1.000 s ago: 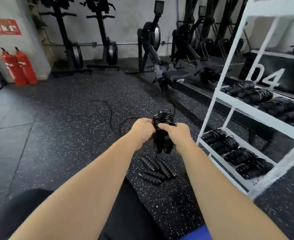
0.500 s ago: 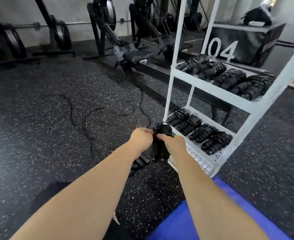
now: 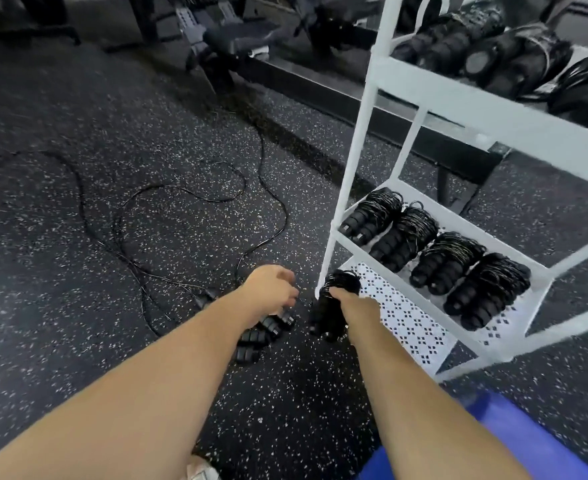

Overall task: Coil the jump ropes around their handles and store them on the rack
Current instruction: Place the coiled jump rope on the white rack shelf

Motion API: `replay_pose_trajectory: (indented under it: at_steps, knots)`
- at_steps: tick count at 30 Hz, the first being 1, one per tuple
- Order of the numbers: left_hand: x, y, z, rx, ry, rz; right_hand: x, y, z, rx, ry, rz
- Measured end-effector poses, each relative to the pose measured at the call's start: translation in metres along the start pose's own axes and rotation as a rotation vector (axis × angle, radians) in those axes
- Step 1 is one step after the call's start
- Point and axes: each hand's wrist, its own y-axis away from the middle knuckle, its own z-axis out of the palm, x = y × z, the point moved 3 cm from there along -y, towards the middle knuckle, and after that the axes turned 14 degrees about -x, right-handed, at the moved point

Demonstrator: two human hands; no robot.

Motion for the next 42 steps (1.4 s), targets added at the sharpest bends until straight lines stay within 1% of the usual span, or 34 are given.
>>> replay_pose_trajectory:
  at_steps: [5, 9, 11, 19, 21, 24, 28, 34, 37, 40, 42]
  knots:
    - [-0.023, -0.055, -0.011, -0.086, -0.002, -0.017, 0.008, -0.059, 0.001, 0.088, -0.029, 0.088]
    - [-0.044, -0.090, -0.021, -0.118, -0.048, -0.018, 0.013, -0.103, 0.000, 0.154, -0.034, 0.099]
    - [-0.054, -0.103, -0.025, -0.127, -0.050, -0.026, 0.012, -0.121, 0.000, 0.186, 0.018, 0.106]
    - [-0.092, -0.132, -0.040, -0.166, 0.093, 0.005, -0.001, -0.184, 0.004, 0.284, 0.176, 0.097]
    - [-0.102, -0.138, -0.041, -0.176, 0.137, 0.003, 0.000, -0.194, 0.005, 0.275, 0.199, 0.081]
    - [-0.114, -0.143, -0.042, -0.183, 0.176, 0.007, 0.002, -0.199, 0.006, 0.320, 0.282, 0.144]
    - [-0.122, -0.141, -0.047, -0.179, 0.208, -0.010, 0.001, -0.202, 0.007, 0.328, 0.331, 0.091]
    - [-0.127, -0.121, -0.064, -0.111, 0.190, -0.043, 0.006, -0.192, 0.002, 0.327, 0.300, 0.053]
    - [-0.128, -0.103, -0.085, -0.043, 0.198, -0.057, 0.001, -0.177, 0.006, 0.330, 0.397, 0.083]
    - [-0.134, -0.079, -0.110, 0.045, 0.214, -0.063, 0.007, -0.160, 0.009, 0.351, 0.417, 0.040]
    - [-0.145, -0.063, -0.124, 0.107, 0.269, -0.077, 0.011, -0.145, 0.014, 0.361, 0.468, 0.016]
